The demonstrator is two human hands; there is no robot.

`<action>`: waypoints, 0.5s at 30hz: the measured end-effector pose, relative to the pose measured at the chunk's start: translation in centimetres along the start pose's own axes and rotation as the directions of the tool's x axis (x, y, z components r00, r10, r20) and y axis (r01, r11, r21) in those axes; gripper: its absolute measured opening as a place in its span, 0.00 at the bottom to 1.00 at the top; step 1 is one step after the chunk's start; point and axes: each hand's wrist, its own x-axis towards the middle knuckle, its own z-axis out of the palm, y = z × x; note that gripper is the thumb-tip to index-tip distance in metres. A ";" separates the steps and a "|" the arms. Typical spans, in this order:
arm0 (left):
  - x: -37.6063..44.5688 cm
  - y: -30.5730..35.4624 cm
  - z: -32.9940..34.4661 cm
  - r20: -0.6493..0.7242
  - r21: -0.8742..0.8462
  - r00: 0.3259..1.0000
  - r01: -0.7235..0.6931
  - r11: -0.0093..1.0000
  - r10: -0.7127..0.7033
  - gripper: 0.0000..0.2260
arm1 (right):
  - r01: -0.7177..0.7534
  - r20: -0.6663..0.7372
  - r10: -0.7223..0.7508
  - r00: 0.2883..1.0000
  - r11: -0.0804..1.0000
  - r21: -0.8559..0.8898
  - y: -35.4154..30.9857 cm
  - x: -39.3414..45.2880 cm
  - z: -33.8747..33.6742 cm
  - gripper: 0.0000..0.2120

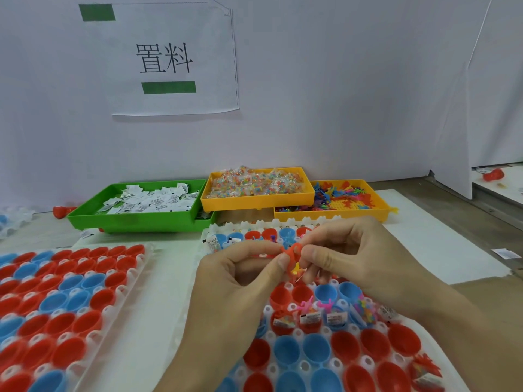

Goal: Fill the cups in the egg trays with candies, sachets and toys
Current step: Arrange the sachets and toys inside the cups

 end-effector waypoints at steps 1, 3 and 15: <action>0.0 0.0 0.0 0.002 0.003 1.000 -0.011 1.000 0.011 0.09 | 0.006 -0.009 -0.006 1.000 1.000 -0.011 0.1 0.0 0.1 0.06; -0.1 0.1 0.0 0.002 0.034 0.999 -0.043 0.998 0.043 0.11 | 0.010 -0.026 -0.011 1.000 0.999 -0.032 0.2 0.0 0.3 0.06; -0.2 0.0 -0.1 0.079 0.155 0.990 -0.126 0.980 0.114 0.08 | -0.003 -0.026 0.001 1.000 0.998 -0.057 0.2 0.0 1.0 0.05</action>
